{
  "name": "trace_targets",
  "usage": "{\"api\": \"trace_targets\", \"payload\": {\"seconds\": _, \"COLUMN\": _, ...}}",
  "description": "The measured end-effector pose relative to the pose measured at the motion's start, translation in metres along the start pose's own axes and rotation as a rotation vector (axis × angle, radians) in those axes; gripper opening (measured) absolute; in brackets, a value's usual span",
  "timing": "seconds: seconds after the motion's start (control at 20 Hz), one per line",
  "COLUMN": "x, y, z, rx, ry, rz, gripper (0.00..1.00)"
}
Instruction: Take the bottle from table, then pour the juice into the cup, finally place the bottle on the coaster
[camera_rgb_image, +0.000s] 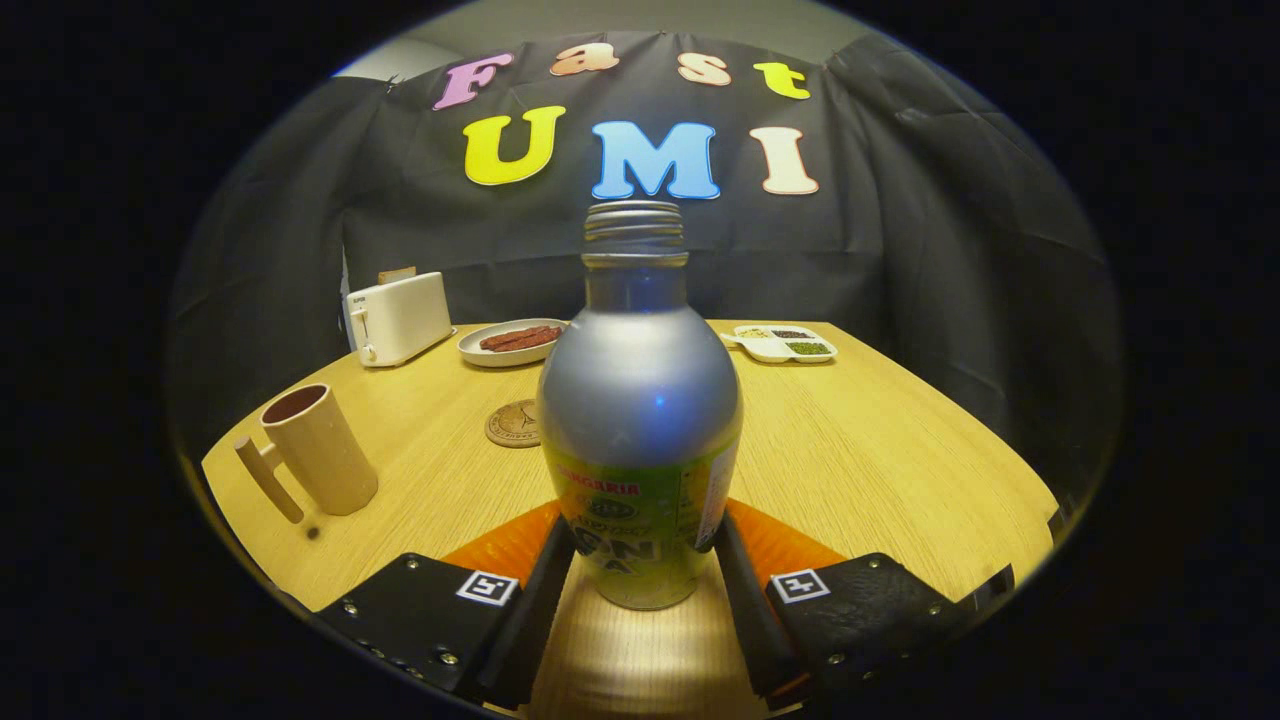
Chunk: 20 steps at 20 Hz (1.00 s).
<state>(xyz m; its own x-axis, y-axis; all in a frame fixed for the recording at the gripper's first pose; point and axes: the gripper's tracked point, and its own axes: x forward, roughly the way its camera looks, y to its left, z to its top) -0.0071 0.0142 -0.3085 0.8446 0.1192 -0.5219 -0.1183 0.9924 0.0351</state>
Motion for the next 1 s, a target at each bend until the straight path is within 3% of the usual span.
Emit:
{"api": "trace_targets", "payload": {"seconds": 0.6, "x": 0.006, "y": 0.008, "z": 0.035, "rx": -0.299, "ry": 0.04, "rz": -0.029, "gripper": 0.74}}
{"api": "trace_targets", "payload": {"seconds": 1.0, "x": 0.008, "y": 0.046, "z": 0.065, "rx": -0.551, "ry": 0.016, "rz": -0.015, "gripper": 0.74}}
